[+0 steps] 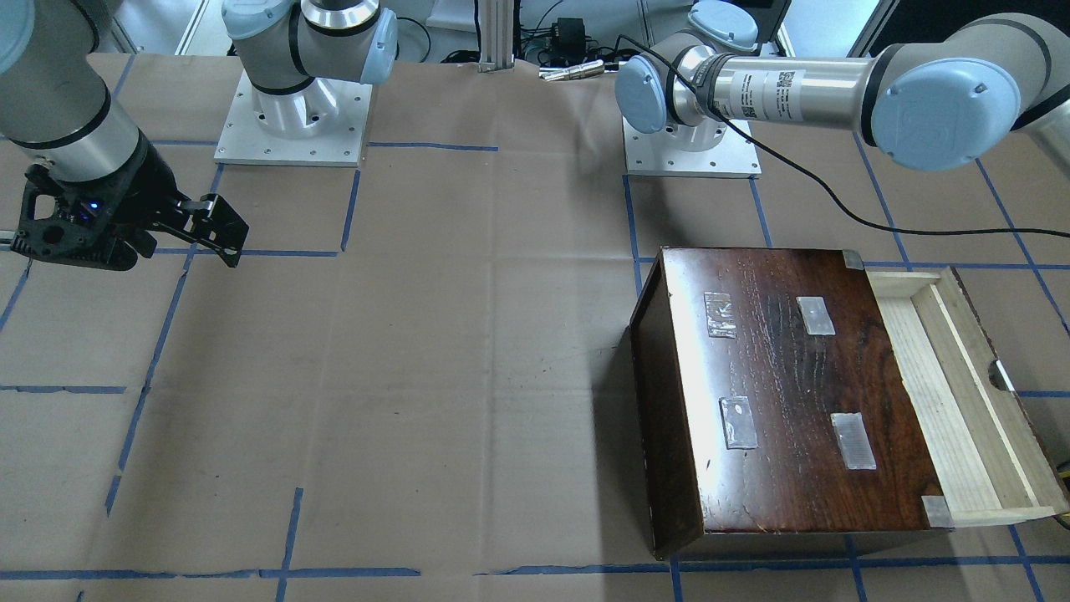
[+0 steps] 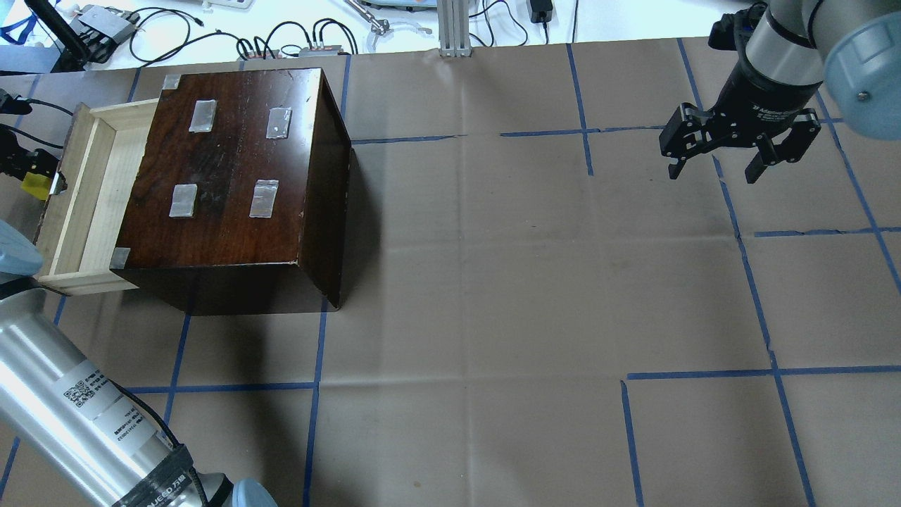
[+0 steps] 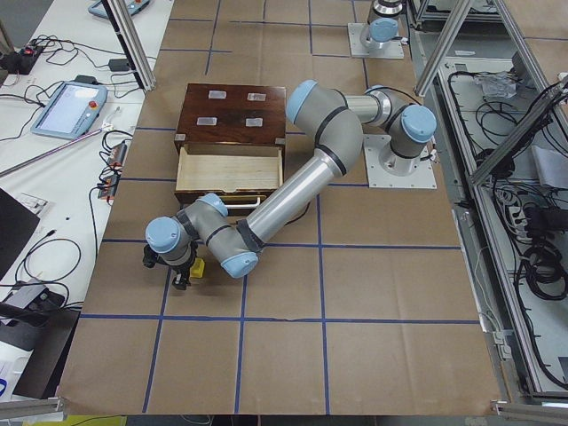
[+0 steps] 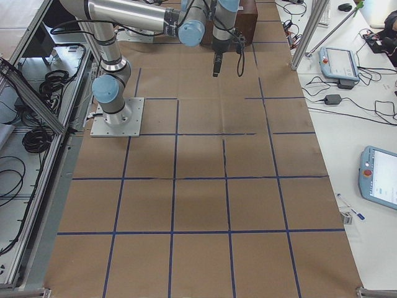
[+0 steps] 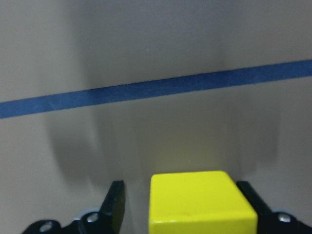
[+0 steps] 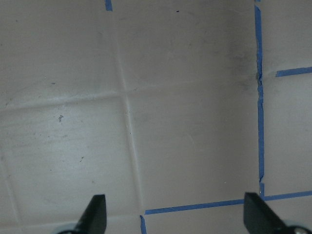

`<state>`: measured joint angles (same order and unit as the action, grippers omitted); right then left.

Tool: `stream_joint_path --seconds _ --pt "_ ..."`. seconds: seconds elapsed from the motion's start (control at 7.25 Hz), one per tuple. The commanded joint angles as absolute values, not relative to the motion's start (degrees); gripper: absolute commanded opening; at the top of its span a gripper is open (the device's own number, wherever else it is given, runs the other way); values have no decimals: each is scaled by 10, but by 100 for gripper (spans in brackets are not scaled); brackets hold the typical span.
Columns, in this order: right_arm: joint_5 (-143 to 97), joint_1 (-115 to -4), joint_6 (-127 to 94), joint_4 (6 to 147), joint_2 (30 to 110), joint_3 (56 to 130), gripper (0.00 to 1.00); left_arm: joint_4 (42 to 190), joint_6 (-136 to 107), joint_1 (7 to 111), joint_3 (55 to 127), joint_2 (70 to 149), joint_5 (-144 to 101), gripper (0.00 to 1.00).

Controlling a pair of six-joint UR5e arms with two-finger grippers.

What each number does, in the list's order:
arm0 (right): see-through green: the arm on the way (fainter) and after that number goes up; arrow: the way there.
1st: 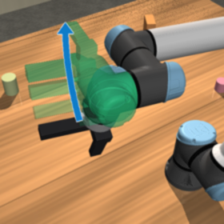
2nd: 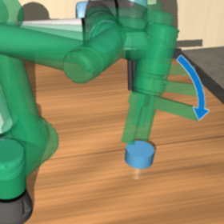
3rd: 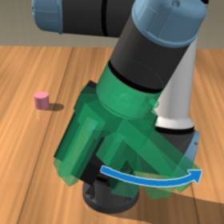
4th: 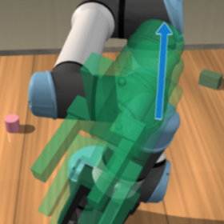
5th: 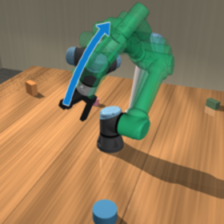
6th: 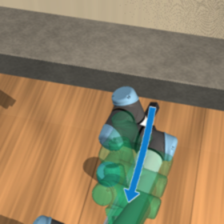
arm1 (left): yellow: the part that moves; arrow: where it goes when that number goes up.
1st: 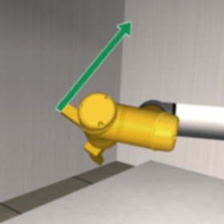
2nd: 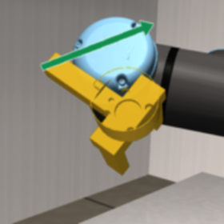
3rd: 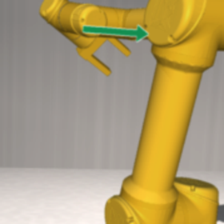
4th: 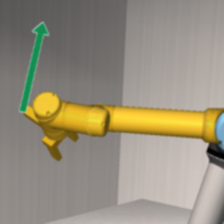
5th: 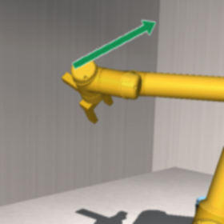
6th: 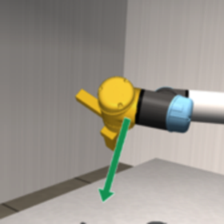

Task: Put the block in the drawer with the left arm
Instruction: 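Lower and close the left gripper on the yellow cube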

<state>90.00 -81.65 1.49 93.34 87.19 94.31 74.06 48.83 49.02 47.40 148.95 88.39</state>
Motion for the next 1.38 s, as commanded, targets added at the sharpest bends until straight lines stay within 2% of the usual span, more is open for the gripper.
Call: stream_joint_path --seconds 0.0,0.14,0.28,0.41,0.69,0.83,1.24 --pt "900 -817 15 933 872 943 100 748 490 492 476 1484 889 18" --pt "900 -817 15 933 872 943 100 770 489 491 476 1475 889 16" --pt "900 -817 14 933 872 943 100 804 489 492 475 1456 896 5" --pt "900 -817 14 933 872 942 100 852 489 492 476 1419 913 0" --pt "900 -817 15 933 872 943 100 934 490 492 488 1324 914 0" --pt "900 -817 15 933 872 943 100 960 478 497 530 1278 910 0" --pt "900 -817 14 933 872 943 100 948 360 564 731 1125 904 0"
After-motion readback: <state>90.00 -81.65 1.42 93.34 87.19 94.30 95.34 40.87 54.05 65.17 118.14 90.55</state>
